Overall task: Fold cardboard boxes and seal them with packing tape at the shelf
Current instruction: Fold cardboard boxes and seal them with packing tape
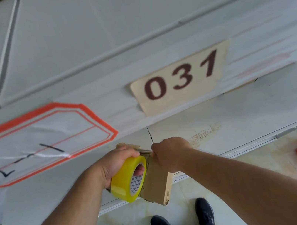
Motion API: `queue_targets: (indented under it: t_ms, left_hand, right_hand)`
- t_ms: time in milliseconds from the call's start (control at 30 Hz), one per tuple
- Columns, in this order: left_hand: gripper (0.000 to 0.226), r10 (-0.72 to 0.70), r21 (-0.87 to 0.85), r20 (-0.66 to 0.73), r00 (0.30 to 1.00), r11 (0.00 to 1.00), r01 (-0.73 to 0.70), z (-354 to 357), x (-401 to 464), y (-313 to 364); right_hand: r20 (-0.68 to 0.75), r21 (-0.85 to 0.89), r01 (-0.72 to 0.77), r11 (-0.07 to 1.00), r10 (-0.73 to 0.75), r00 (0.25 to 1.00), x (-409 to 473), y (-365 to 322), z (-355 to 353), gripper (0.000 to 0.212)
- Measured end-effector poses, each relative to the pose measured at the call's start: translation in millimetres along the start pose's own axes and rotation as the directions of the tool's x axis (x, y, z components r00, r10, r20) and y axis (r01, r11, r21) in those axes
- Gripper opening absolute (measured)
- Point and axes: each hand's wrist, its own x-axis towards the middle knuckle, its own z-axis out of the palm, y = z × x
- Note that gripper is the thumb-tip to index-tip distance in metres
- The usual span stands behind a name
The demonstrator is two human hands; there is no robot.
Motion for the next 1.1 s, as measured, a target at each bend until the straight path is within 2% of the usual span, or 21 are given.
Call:
queue_targets:
  t_ms: [200, 333, 567, 1100]
  left_hand:
    - [0.038, 0.023, -0.006, -0.004, 1.0, 1.0, -0.023, 2.4, 1.1, 0.3]
    - [0.048, 0.021, 0.008, -0.008, 1.0, 1.0, -0.021, 3.3, -1.6, 1.2]
    - [0.05, 0.022, 0.008, 0.012, 1.0, 1.0, -0.022, 2.1, -2.0, -0.2]
    - [0.042, 0.019, 0.007, 0.009, 1.0, 1.0, -0.019, 7.1, -4.5, 2.8]
  right_hand:
    - [-0.018, -0.02, 0.009, 1.0, -0.009, 1.0, 1.1, 2.5, 1.6, 0.028]
    - [-0.043, -0.04, 0.023, 0.999, -0.025, 0.999, 1.2, 4.5, 4.1, 0.023]
    - [-0.046, -0.064, 0.033, 0.997, -0.036, 0.998, 0.7, 5.7, 3.8, 0.019]
    - [-0.033, -0.105, 0.015, 0.994, -0.018, 0.999, -1.9, 10.1, 7.4, 0.016]
